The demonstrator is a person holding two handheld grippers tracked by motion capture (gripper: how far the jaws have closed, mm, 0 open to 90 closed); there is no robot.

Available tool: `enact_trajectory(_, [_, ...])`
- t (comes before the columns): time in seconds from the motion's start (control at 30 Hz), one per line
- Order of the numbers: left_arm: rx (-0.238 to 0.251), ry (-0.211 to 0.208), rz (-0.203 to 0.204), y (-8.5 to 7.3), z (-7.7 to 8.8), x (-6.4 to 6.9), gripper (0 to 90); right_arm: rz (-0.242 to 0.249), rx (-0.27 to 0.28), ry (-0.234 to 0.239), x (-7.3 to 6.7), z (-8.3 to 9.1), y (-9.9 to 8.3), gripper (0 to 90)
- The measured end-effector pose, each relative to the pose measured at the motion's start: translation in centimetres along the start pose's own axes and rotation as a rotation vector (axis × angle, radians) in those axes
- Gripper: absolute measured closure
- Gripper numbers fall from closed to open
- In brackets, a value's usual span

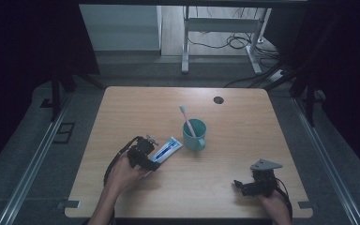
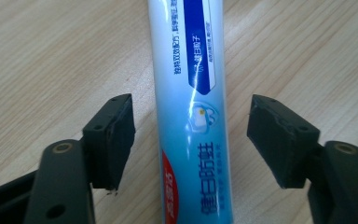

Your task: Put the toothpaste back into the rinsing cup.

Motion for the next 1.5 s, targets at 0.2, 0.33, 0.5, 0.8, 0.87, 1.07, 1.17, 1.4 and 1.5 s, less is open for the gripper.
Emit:
enact_trajectory(0.2, [-0.076,-0.003,-0.012,1.1,-0.9,0.0,29.2,0.001,0.000,0.000,0.0,0.0,0.0,0.0])
enact_trajectory(0.33, [-0.132,0.001,-0.025,1.7,-1.3,0.1,28.7,0.000,0.000,0.000,0.0,0.0,0.0,0.0])
enact_trajectory(0.5, [-0.196,0.004,-0.027,2.3,-1.9,0.0,30.8,0.001,-0.001,0.000,0.0,0.0,0.0,0.0])
enact_trajectory(0.8, [-0.263,0.005,-0.029,3.2,-2.6,0.2,43.6,0.001,0.000,0.001,0.0,0.0,0.0,0.0])
enact_trajectory(0.87, [-0.280,0.011,-0.039,3.2,-2.7,0.1,44.2,0.001,-0.001,0.000,0.0,0.0,0.0,0.0])
enact_trajectory(1.07, [-0.300,0.006,-0.030,3.3,-2.8,0.0,50.3,0.001,0.000,-0.001,0.0,0.0,0.0,0.0])
enact_trajectory(1.17, [-0.301,0.003,-0.029,3.3,-2.7,0.0,53.5,0.001,0.000,-0.001,0.0,0.0,0.0,0.0])
enact_trajectory(1.4, [-0.281,-0.022,-0.024,3.3,-2.0,0.0,69.2,0.000,0.000,0.000,0.0,0.0,0.0,0.0])
enact_trajectory(1.5, [-0.254,-0.051,-0.015,2.9,-1.8,-0.2,71.3,0.000,0.000,0.000,0.0,0.0,0.0,0.0])
Point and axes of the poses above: each handheld gripper's, and its own axes: z roughly backward along the jaws, y roughly out of its top, x roughly to its right, the point moved 5 cm from there along -z, roughly forward along the jaws, and after that the axes turned 1 degree about x, right-handed, at the moved point
